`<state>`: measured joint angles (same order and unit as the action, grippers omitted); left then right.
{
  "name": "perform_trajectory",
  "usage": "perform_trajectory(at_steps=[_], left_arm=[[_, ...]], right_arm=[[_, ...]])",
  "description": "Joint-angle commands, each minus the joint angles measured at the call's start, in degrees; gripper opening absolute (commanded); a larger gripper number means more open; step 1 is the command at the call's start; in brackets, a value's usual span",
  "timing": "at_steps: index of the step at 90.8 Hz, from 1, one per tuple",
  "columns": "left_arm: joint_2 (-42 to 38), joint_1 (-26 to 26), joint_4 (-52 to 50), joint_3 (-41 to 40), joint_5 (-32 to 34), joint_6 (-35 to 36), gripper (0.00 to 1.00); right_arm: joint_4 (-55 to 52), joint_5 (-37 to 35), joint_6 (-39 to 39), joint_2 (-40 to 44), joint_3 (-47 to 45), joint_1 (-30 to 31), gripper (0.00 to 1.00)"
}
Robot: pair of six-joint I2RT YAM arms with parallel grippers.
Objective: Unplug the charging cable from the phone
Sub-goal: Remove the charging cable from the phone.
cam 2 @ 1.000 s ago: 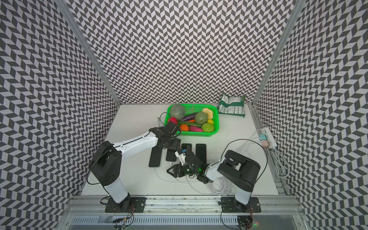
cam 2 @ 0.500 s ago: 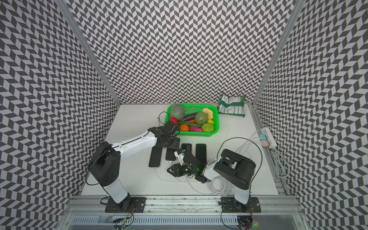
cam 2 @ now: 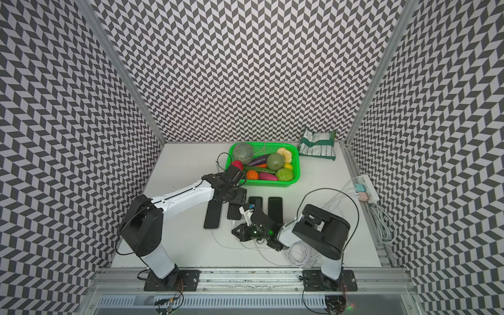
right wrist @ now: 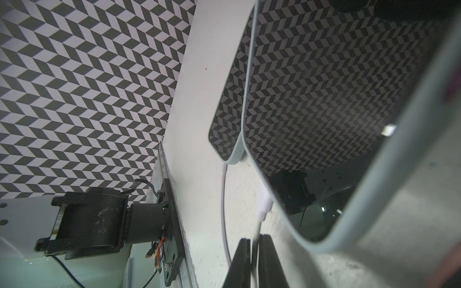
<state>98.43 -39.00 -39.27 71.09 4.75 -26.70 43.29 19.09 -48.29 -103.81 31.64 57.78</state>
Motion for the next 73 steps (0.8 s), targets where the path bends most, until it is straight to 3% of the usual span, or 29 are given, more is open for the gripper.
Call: perform_trajectory(at_steps=[1,17,73], left_arm=[[-1.75,-0.57,1.03,1.93,-0.49,-0.37,0.00],[-1.58,-0.50,1.13,2.44,-0.12,-0.64,0.00],[-0.02,0.28,2.25,3.44,0.70,-1.05,0.00]], right_arm=[[3.27,-0.93,0.83,2.23,-0.17,0.87,0.06],[2.49,-1.57,1.30,3.21,-0.35,1.66,0.01],[1.27,-3.67,2.19,4.27,-1.03,4.44,0.00]])
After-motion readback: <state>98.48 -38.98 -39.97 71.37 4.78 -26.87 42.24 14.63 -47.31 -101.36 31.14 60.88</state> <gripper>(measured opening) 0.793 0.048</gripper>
